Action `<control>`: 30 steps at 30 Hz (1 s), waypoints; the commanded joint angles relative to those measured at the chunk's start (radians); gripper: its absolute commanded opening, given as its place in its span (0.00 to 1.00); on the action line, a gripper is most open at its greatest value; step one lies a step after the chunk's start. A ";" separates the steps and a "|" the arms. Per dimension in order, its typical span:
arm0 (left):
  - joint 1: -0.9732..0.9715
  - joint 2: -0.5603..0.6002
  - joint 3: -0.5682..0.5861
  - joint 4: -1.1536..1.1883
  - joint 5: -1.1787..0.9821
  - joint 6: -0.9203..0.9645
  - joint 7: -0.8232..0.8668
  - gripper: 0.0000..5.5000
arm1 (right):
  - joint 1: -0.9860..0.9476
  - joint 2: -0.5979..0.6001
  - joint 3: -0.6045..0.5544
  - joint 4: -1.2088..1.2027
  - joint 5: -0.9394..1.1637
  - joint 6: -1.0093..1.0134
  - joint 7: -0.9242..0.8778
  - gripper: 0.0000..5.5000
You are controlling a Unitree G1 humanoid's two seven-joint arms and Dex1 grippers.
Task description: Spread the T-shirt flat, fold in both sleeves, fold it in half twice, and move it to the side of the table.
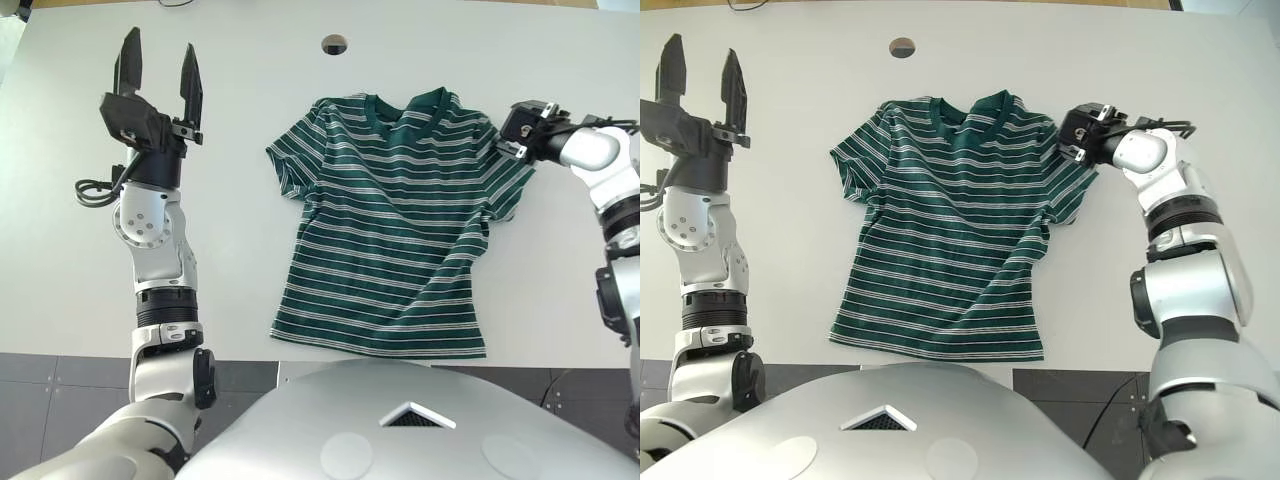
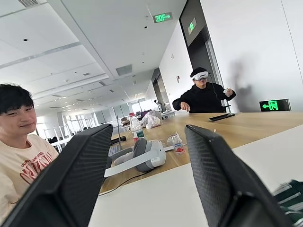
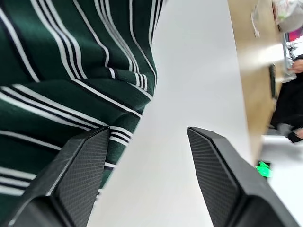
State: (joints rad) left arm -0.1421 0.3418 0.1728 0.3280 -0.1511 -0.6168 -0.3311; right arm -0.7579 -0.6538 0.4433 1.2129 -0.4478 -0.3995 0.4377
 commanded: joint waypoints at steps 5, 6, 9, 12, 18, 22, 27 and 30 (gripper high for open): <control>-0.042 0.007 0.005 0.065 -0.008 -0.035 -0.025 0.51 | -0.081 0.014 0.010 0.041 -0.100 -0.085 -0.282 0.56; -0.044 0.008 0.007 0.076 -0.009 -0.040 -0.027 0.51 | -0.083 0.019 0.008 0.033 -0.100 -0.125 -0.304 0.56; -0.049 0.013 -0.008 0.126 0.000 -0.011 -0.046 0.51 | -0.086 0.034 -0.036 -0.015 -0.060 -0.264 -0.367 0.56; -0.085 0.017 -0.050 0.206 0.014 0.114 -0.094 0.51 | -0.098 0.027 -0.071 -0.074 -0.059 -0.344 -0.452 0.56; -0.238 -0.067 -0.106 0.286 -0.151 0.677 -0.295 0.51 | -0.095 0.021 -0.113 -0.149 -0.048 -0.395 -0.491 0.56; -0.289 -0.090 -0.090 0.263 -0.217 0.942 -0.293 0.51 | -0.076 0.020 -0.124 -0.191 -0.044 -0.410 -0.471 0.56; -0.317 -0.081 -0.094 0.205 -0.227 1.216 -0.235 0.51 | -0.057 0.021 -0.139 -0.251 -0.035 -0.416 -0.444 0.56; -0.326 -0.070 -0.138 0.202 -0.165 1.273 -0.186 0.51 | -0.045 0.025 -0.149 -0.275 -0.026 -0.412 -0.427 0.56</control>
State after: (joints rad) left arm -0.4624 0.2599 0.0695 0.5170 -0.3679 0.6122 -0.5626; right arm -0.8185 -0.6259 0.3074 0.9585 -0.4876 -0.8146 -0.0105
